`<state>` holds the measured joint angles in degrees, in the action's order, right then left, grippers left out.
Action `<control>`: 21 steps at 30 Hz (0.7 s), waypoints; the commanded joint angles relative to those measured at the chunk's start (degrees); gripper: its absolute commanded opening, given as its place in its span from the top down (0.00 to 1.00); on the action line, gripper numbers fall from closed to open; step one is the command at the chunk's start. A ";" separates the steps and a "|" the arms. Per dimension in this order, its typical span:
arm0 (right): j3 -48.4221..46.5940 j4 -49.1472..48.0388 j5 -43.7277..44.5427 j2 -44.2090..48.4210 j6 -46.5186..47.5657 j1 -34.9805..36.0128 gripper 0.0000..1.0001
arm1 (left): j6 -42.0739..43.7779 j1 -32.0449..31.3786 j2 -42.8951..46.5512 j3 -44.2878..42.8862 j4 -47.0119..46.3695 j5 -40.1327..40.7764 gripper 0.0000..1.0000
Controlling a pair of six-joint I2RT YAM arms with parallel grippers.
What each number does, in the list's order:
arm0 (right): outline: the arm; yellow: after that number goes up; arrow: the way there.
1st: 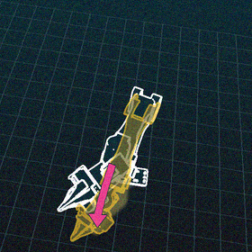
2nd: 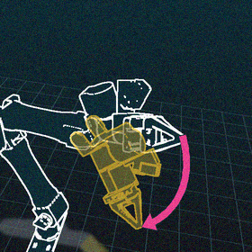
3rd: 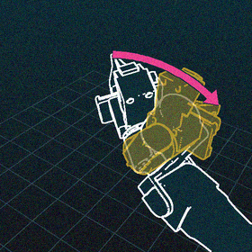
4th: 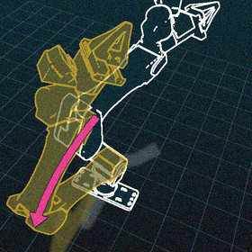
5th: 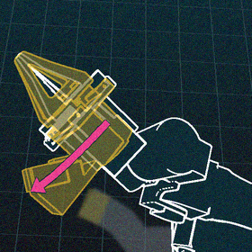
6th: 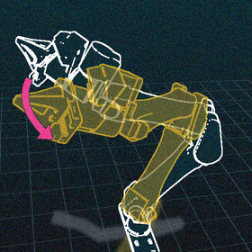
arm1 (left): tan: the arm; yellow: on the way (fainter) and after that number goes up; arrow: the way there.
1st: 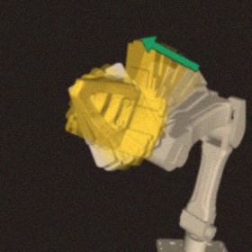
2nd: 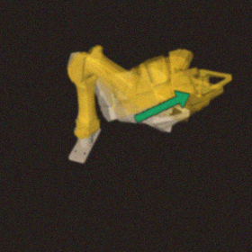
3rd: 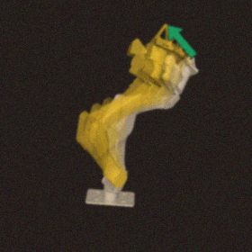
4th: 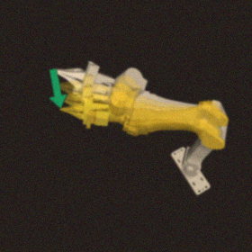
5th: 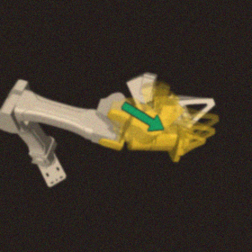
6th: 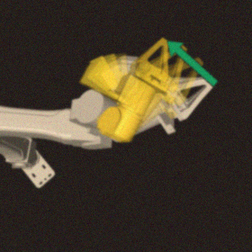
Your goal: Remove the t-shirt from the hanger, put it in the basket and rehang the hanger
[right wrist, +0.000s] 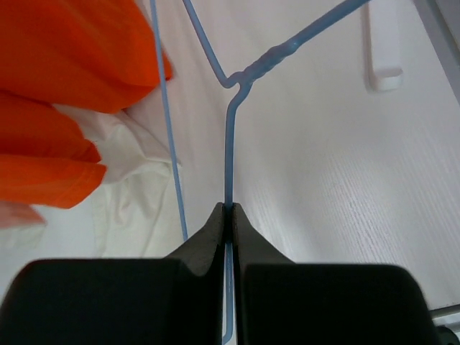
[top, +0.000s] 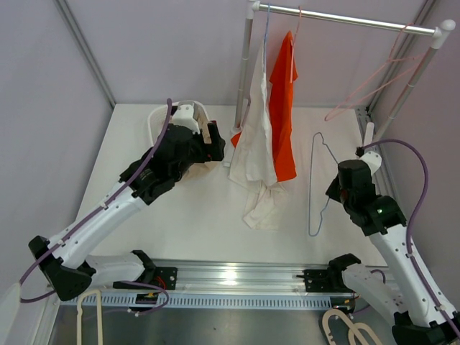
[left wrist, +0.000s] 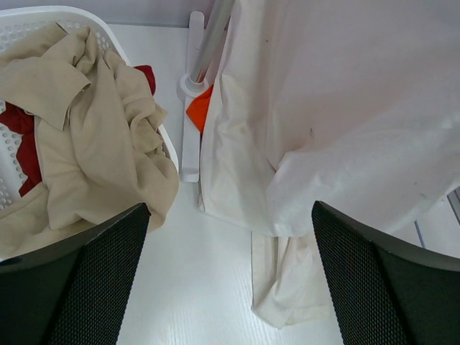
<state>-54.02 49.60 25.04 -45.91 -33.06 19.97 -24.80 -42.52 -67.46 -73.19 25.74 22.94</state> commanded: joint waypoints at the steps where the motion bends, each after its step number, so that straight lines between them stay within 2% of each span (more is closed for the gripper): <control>1: -5.83 1.81 -2.35 1.00 -0.35 2.35 1.00 | 1.86 -1.77 2.68 -2.66 1.33 2.11 0.01; 5: -9.61 3.13 2.72 -3.30 0.27 8.49 1.00 | 2.38 -3.35 3.91 -3.27 1.60 2.64 0.01; 6: -10.05 3.22 7.00 -5.05 0.01 12.16 1.00 | 2.47 -3.53 4.00 -3.28 1.68 2.72 0.01; 10: -13.64 3.04 15.64 -10.07 -0.25 18.68 1.00 | 2.82 -4.58 3.92 -3.80 2.21 3.78 0.00; 16: -20.94 -0.47 17.94 -17.52 4.40 19.85 1.00 | 2.91 -4.94 3.56 -3.98 3.00 4.31 0.01; 21: -34.99 -1.35 22.50 -26.85 11.68 19.76 1.00 | 2.74 -5.03 3.39 -3.89 3.00 4.22 0.00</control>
<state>-81.56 51.86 41.30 -69.49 -26.63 39.55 -22.92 -46.94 -64.69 -75.02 28.77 26.37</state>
